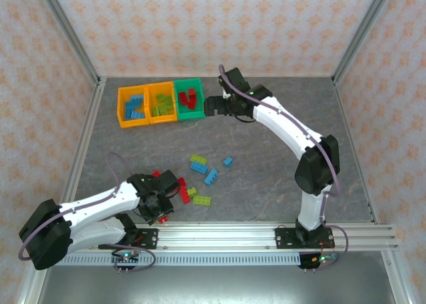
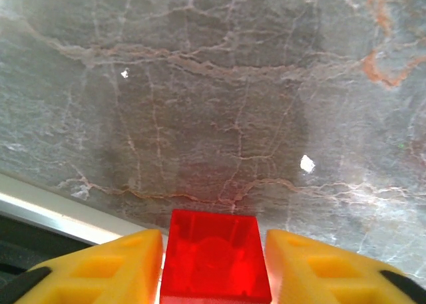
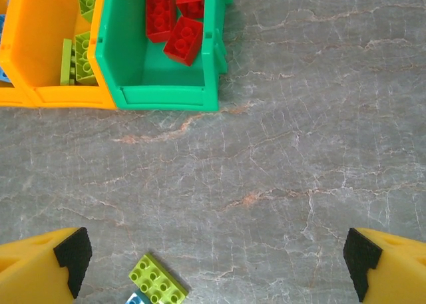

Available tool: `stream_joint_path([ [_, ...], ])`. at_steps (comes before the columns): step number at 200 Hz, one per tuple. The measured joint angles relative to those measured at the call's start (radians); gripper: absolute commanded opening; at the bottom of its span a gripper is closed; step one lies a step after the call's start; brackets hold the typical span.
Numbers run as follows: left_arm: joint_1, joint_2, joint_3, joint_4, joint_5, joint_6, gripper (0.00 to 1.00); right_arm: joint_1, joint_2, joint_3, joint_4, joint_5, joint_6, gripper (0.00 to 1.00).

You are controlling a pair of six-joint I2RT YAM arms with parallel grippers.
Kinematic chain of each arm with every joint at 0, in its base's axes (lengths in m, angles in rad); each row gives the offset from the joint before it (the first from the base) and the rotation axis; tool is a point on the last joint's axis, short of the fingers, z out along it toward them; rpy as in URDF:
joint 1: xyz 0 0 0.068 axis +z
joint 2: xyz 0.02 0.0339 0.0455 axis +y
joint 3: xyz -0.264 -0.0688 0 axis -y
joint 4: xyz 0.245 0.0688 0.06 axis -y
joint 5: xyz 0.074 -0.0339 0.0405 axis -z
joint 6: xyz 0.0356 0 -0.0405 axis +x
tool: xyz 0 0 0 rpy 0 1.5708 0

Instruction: Sort the legos into containers by color

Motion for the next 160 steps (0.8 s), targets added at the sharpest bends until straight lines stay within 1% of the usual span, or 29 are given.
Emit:
stream_joint_path([
  [18, 0.0, 0.01, 0.007, 0.002, -0.002, 0.006, 0.25, 0.0, -0.017, -0.025, 0.0, 0.0, -0.003, 0.99],
  [28, 0.0, 0.011, 0.016, -0.001, -0.012, 0.01, 0.21, 0.0, -0.031, -0.04, -0.001, -0.005, -0.002, 1.0],
  [47, 0.0, 0.0, 0.066, -0.024, -0.031, 0.022, 0.21, 0.0, -0.069, -0.081, 0.0, -0.045, 0.002, 1.0],
  [68, 0.005, -0.032, 0.21, -0.042, -0.076, 0.03, 0.21, -0.001, -0.145, -0.18, 0.013, -0.142, 0.022, 0.98],
  [81, 0.043, -0.029, 0.322, -0.039, -0.096, 0.048, 0.21, 0.0, -0.211, -0.274, 0.037, -0.224, 0.048, 0.98],
  [94, 0.12, 0.009, 0.428, -0.033, -0.104, 0.084, 0.21, 0.005, -0.27, -0.362, 0.062, -0.286, 0.08, 0.98],
  [108, 0.21, 0.096, 0.55, -0.033, -0.113, 0.14, 0.21, 0.016, -0.319, -0.437, 0.077, -0.319, 0.106, 0.99],
  [122, 0.283, 0.247, 0.709, -0.035, -0.121, 0.215, 0.21, 0.029, -0.346, -0.478, 0.077, -0.327, 0.122, 0.99],
  [148, 0.364, 0.552, 1.04, -0.039, -0.166, 0.33, 0.21, 0.037, -0.373, -0.516, 0.076, -0.295, 0.143, 1.0],
  [160, 0.394, 0.689, 1.198, -0.035, -0.193, 0.371, 0.18, 0.037, -0.381, -0.521, 0.075, -0.263, 0.153, 1.0],
])
